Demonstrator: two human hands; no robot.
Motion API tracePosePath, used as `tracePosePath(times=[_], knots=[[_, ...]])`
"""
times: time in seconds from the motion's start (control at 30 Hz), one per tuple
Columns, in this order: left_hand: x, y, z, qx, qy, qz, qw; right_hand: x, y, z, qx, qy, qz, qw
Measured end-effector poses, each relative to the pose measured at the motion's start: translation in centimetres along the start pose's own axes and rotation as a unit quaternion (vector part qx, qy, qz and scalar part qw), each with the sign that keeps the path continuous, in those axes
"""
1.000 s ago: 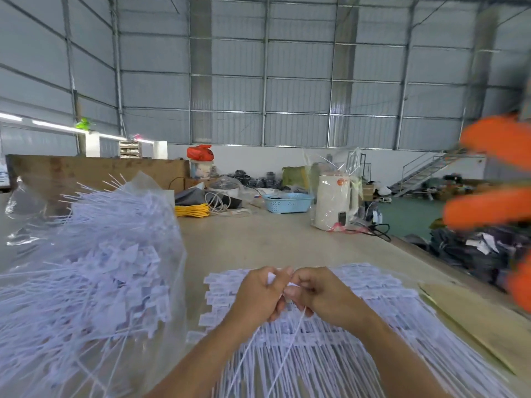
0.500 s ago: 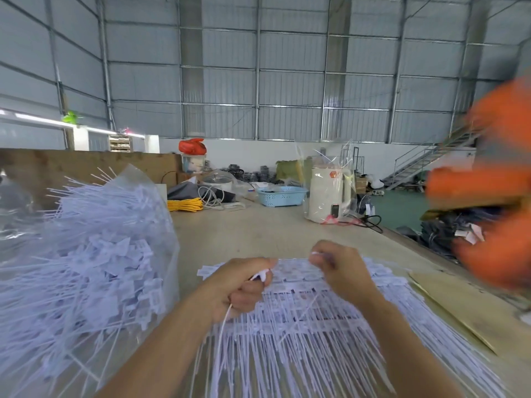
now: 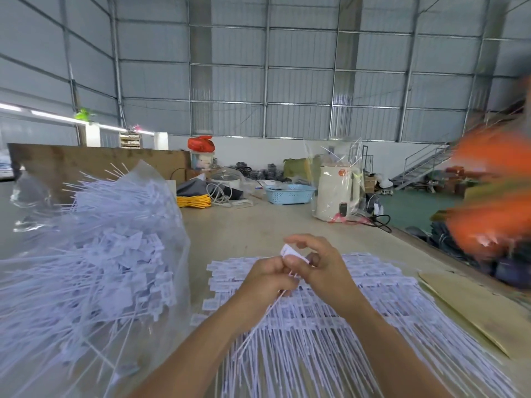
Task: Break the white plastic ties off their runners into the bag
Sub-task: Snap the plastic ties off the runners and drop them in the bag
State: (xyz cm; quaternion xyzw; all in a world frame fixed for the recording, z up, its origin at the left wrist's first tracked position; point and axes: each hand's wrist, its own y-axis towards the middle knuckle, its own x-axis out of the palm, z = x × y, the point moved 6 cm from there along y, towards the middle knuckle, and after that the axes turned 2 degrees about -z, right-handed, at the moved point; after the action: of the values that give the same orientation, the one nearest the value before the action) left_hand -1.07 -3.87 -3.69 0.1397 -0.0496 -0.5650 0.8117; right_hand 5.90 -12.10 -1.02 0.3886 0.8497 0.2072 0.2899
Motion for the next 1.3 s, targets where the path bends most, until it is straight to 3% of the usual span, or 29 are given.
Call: tracePosePath(times=[0.07, 0.23, 0.37, 0.47, 0.57, 0.73, 0.8, 0.87, 0.97, 1.03, 1.1, 1.17, 1.3], knots=[[0.0, -0.3, -0.1, 0.009, 0.044, -0.012, 0.999, 0.3, 0.0, 0.6, 0.025, 0.006, -0.029, 0.999], [-0.5, 0.0, -1.0, -0.019, 0.041, 0.076, 0.996, 0.3, 0.0, 1.2, 0.023, -0.021, -0.008, 0.999], [-0.1, -0.3, -1.9, -0.032, 0.143, 0.034, 0.989, -0.5, 0.0, 1.5, 0.013, -0.033, 0.039, 0.999], [-0.3, -0.3, -0.5, 0.035, 0.205, 0.066, 0.976, -1.4, -0.1, 1.2, 0.003, 0.028, 0.092, 0.995], [-1.5, -0.7, 3.6, 0.121, 0.153, 0.167, 0.967, -2.0, -0.2, 1.6, 0.021, 0.098, 0.134, 0.986], [-6.8, -4.1, 12.2, 0.273, 0.021, 0.318, 0.908, -0.9, -0.4, 3.6, 0.059, 0.001, 0.074, 0.996], [-9.6, -6.1, 15.1, 0.324, 0.060, 0.340, 0.881, -0.2, -0.5, 3.8, 0.060, -0.015, 0.044, 0.997], [-12.5, -8.1, 16.4, 0.332, 0.182, 0.353, 0.855, 0.2, -0.5, 3.9, 0.069, -0.030, 0.026, 0.997], [-17.9, -10.5, 14.1, 0.243, 0.442, 0.394, 0.768, 0.4, -0.4, 3.8, 0.071, -0.054, 0.022, 0.996], [-21.0, -11.3, 10.5, 0.112, 0.563, 0.378, 0.726, 0.7, -0.5, 3.8, 0.069, -0.071, 0.013, 0.995], [-22.9, -11.6, 6.2, -0.078, 0.666, 0.300, 0.679, 0.9, -0.6, 3.8, 0.070, -0.095, 0.001, 0.993], [-23.5, -11.9, 3.6, -0.222, 0.726, 0.234, 0.607, 0.9, -0.6, 3.8, 0.058, -0.126, -0.005, 0.990], [-22.3, -11.7, 4.8, -0.299, 0.736, 0.252, 0.553, 0.5, -0.6, 3.8, 0.018, -0.187, 0.008, 0.982]])
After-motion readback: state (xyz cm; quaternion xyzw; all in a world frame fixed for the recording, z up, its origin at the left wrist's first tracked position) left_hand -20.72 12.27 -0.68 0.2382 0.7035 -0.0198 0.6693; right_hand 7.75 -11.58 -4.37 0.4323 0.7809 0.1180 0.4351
